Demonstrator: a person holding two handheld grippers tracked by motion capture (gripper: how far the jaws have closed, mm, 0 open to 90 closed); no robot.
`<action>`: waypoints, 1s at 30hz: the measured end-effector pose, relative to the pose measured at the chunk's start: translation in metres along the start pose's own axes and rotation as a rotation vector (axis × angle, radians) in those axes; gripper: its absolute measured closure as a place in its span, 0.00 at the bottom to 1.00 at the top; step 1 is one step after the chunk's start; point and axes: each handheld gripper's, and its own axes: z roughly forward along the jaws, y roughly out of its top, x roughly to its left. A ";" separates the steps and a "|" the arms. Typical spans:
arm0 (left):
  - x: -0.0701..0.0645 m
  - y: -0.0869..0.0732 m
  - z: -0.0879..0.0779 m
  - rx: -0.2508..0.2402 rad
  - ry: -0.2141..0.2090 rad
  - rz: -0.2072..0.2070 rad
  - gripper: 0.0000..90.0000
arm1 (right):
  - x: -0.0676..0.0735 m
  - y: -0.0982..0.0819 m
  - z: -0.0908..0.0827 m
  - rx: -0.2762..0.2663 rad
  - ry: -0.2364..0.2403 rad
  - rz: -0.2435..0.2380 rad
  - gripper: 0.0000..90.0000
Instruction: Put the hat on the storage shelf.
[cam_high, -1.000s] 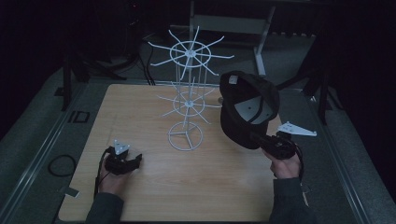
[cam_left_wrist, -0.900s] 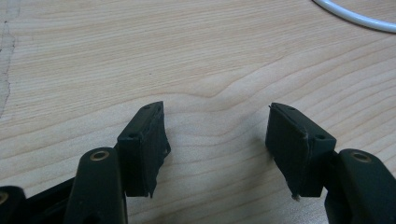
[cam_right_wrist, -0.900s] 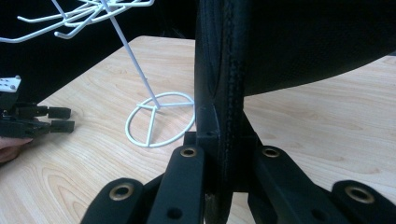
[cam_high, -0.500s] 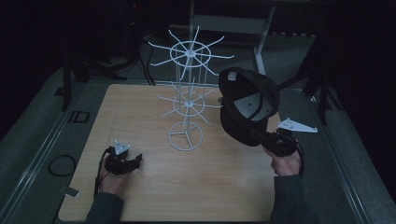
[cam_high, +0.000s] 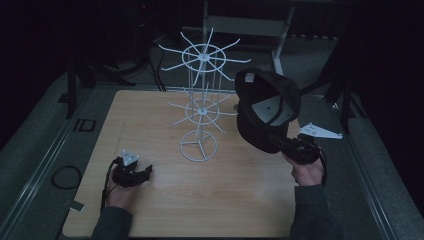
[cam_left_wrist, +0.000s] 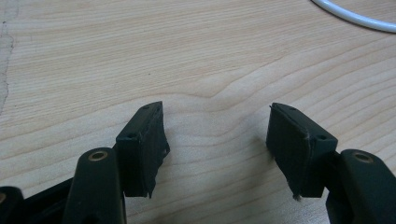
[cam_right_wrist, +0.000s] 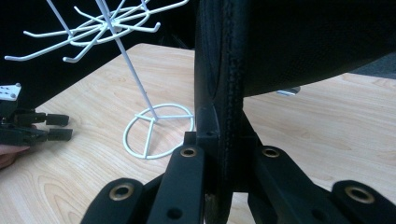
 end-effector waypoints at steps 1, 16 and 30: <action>0.000 0.000 0.000 0.001 0.000 0.001 0.42 | 0.000 0.001 0.000 -0.001 0.000 0.002 0.96; 0.000 0.000 0.000 0.001 0.000 0.002 0.42 | 0.000 0.010 -0.002 -0.013 -0.010 -0.020 0.96; 0.000 0.000 0.000 0.001 0.000 0.000 0.42 | 0.001 0.018 -0.003 -0.024 -0.016 -0.038 0.96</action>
